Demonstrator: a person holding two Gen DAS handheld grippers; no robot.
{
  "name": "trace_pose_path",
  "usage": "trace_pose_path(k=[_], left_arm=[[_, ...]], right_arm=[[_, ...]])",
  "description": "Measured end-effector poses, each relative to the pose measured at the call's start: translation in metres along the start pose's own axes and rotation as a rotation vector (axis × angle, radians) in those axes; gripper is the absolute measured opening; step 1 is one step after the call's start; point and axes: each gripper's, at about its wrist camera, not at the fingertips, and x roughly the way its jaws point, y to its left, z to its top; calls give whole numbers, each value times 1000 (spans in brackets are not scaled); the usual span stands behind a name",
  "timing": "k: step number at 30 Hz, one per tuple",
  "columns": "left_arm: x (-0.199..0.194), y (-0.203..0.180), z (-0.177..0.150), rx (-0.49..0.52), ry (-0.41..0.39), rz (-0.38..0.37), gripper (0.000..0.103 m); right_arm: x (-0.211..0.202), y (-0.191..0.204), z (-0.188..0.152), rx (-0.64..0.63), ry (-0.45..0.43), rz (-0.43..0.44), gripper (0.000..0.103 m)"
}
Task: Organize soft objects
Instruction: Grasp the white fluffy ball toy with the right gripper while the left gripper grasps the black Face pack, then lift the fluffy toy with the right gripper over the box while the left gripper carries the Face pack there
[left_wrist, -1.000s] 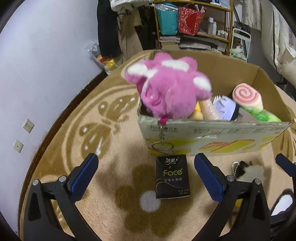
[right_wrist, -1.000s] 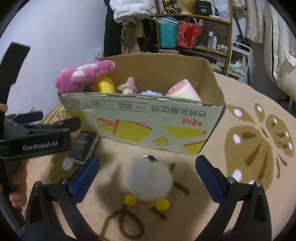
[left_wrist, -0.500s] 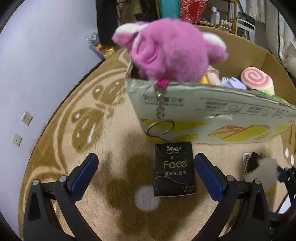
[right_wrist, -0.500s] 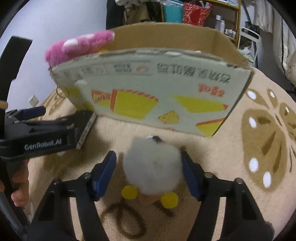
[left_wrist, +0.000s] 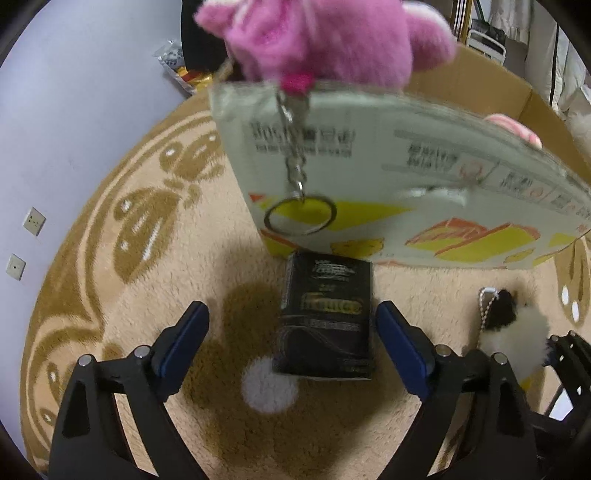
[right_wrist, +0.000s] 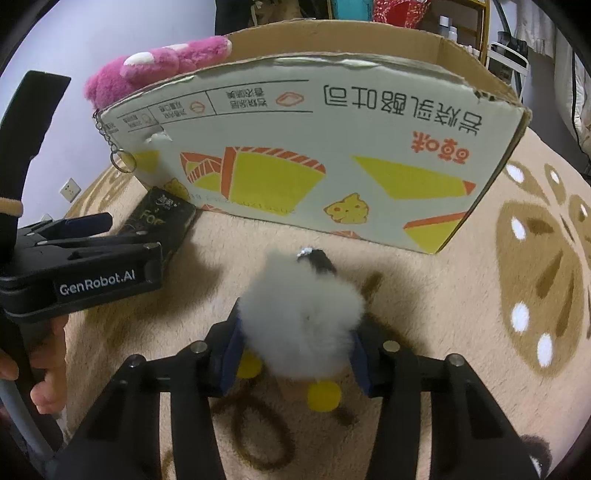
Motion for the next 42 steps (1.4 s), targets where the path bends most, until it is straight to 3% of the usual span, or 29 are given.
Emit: trace_pose_path(k=[7,11,16,27,42], left_arm=[[0,-8,-2,31,-26,-2,68],[2,-7,-4,29,-16,-18,47],[-3,-4,-6,2,-18,-39,46],[-7,-3,-6,27,-12,-40,46],[-33,15,1,-46,-33,2,46]], right_arm=[[0,-4,-1,3,7,1,47],[-3,-5,-1,6,6,3,44],[-9,-9,3,5,-6,0,38],[-26,-18,7,49,-48,23,38],[-59,-18,7,57,-123,38,37]])
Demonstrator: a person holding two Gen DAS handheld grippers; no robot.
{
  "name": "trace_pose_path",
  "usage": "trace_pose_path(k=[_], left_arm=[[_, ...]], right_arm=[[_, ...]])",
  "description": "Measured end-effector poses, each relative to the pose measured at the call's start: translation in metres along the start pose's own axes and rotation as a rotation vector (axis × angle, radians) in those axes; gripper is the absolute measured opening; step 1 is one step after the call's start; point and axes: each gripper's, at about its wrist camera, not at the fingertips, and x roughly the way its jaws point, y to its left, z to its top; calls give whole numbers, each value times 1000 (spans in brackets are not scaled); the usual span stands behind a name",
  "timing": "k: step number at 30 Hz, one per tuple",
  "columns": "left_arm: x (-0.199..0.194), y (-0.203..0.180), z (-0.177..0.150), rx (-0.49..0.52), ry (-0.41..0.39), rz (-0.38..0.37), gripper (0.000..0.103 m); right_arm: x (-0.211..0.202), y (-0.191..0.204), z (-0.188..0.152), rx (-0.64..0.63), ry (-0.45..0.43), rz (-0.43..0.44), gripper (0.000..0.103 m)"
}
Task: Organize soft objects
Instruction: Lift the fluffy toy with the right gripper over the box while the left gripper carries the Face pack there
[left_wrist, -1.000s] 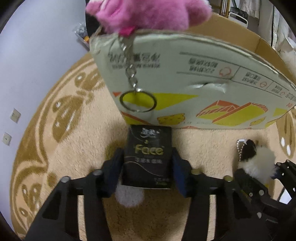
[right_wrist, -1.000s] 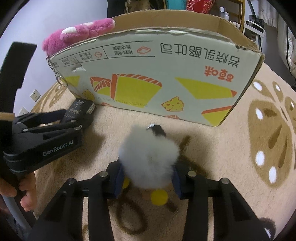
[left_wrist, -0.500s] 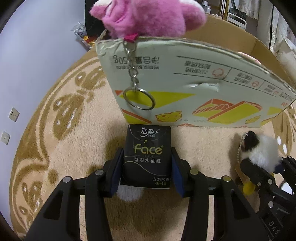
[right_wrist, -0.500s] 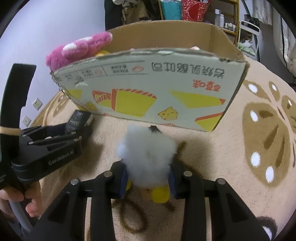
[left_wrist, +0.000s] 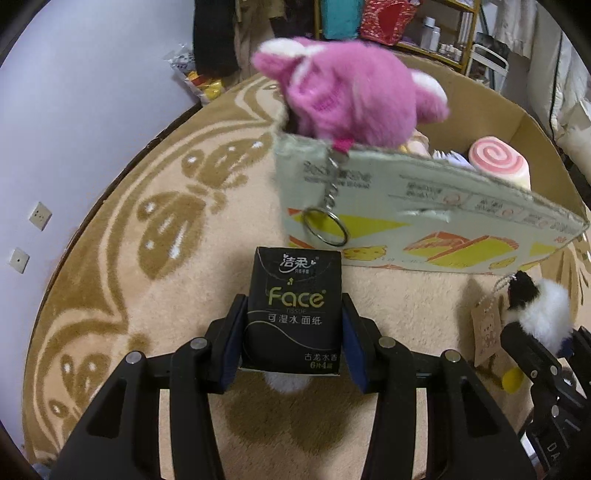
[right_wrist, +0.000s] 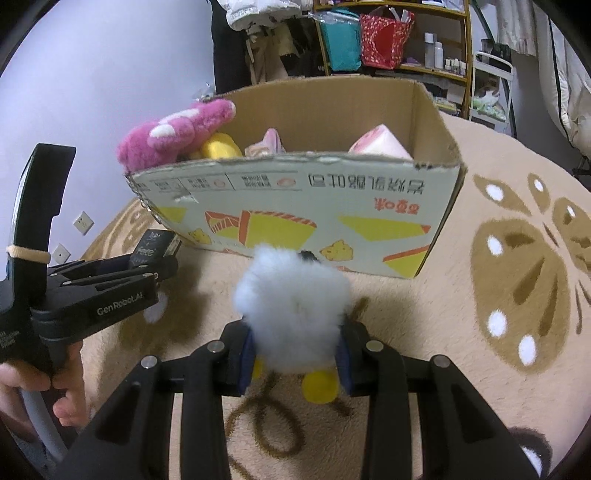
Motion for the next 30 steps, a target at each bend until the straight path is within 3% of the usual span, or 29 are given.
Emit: trace_pose_path(k=[15,24,30], left_arm=[[-75,10,19,12,-192,31,46],[-140,-9,34,88,-387,42,46],[-159,-20,38,85,-455,45,46]], right_arm=[[-30,16,12,-42,-136,-18,37],[-60,21,24,-68,-249,-35,37],[-77,23,35,-66,-321,-42,37]])
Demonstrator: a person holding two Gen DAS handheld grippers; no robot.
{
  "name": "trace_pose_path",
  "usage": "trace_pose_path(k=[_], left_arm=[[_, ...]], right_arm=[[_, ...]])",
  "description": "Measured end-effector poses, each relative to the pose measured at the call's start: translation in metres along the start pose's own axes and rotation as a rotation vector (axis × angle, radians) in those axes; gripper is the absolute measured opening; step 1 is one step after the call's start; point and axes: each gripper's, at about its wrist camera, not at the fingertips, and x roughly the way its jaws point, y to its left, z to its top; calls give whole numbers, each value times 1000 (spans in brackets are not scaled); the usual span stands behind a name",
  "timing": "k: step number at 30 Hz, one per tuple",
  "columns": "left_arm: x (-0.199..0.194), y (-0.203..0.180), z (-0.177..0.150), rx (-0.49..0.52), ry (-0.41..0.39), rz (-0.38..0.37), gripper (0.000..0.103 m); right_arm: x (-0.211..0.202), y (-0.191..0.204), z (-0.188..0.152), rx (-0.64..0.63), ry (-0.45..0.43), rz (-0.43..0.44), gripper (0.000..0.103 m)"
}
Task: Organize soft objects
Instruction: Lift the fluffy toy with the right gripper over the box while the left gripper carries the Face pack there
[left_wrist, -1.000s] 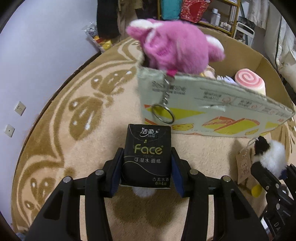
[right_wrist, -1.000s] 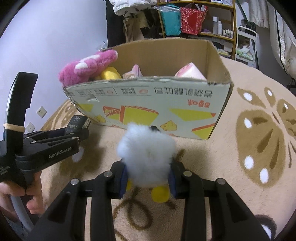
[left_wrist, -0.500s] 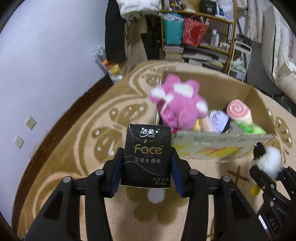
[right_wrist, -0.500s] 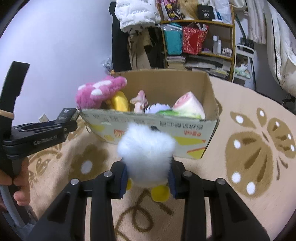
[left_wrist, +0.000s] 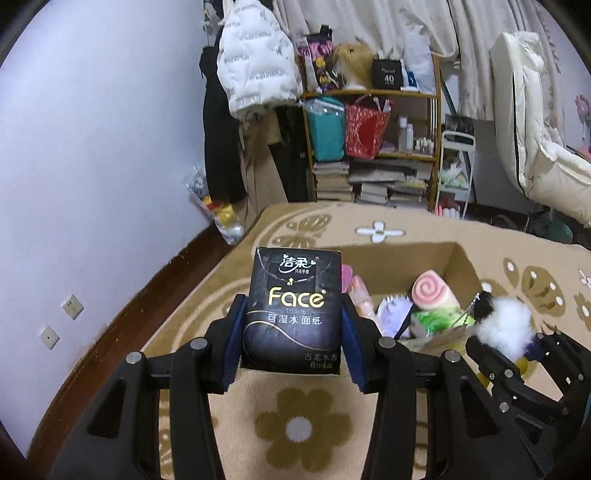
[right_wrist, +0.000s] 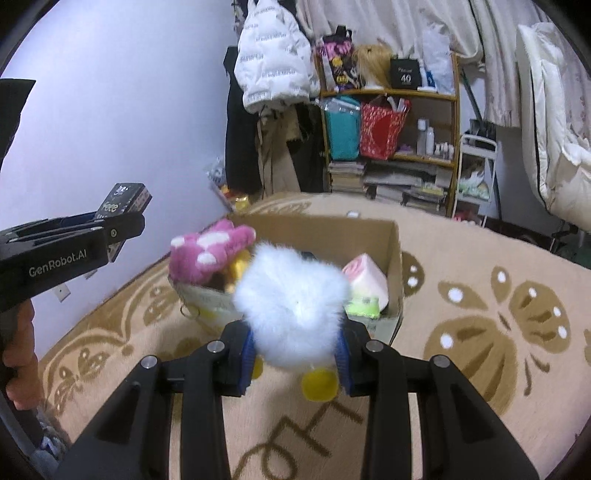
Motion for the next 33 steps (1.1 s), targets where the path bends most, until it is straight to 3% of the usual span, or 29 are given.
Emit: trace_pose_path(k=[8,15,25,33], left_arm=[[-8,-8,15,2,-63,-12,46],[0,-25,38,63,-106,-6,46],[30,-41,44,61,-95,19,46],[50,-44,41,39,-74,-62,46]], right_arm=[[-13,-4,21,14,-102,-4,37],[-11,2,39,-19,-176,-21,37],[8,-4,60,-79,-187,-21,38],[37,-14,65,-67,-147,-27,38]])
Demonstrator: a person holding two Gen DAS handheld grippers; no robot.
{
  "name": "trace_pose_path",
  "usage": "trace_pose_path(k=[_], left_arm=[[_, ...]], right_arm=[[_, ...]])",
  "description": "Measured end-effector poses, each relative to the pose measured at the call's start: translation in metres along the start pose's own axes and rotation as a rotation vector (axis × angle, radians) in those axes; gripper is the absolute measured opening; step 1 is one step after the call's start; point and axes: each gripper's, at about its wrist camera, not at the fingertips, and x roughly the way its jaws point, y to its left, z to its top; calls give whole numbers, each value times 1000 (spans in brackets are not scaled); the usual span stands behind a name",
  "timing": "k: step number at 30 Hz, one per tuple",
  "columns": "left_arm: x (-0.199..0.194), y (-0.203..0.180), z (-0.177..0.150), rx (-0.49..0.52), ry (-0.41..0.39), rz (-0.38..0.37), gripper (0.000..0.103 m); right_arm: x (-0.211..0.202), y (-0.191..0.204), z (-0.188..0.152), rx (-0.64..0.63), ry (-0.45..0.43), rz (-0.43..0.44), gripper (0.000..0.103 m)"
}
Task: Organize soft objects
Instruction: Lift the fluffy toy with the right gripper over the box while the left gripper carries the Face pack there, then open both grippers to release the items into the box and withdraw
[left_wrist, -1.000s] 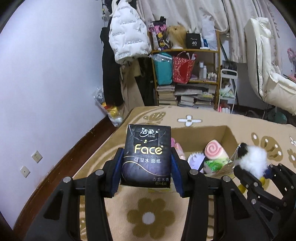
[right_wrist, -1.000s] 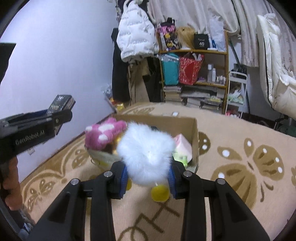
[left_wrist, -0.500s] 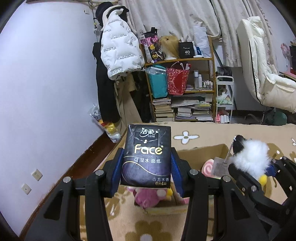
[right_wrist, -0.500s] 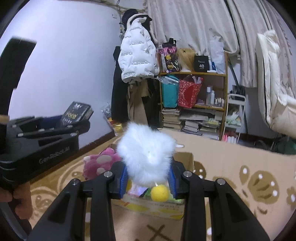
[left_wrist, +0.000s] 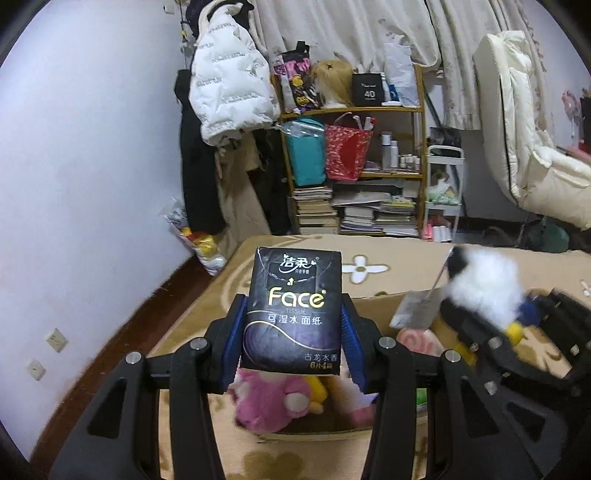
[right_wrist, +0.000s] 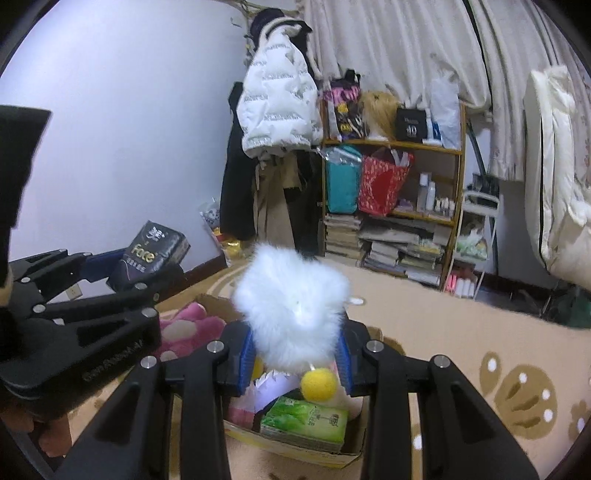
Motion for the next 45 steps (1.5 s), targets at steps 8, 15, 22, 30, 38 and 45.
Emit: trace_pose_path(k=[8,15,22,30,38,45], left_arm=[[29,-8,-9,23,72,26,60],[25,3,-8,-8,56,28,93],[23,11,-11,-4,60,89,101],[6,29,-13,-26,60,85,102],[-29,48,-14,-89,36,83,102],[-67,54,-17,-34,4,128,103]], right_arm=[[21,-8,-17,36,57,17,39],[25,-14,-27,82,66,11,77],[23,-16,-27,77,77,-11,86],[9,-20,-30,118,75,-26,103],[-22,-21,-24,126,68,-7,103],[-56,-7,-11,91,35,-8,103]])
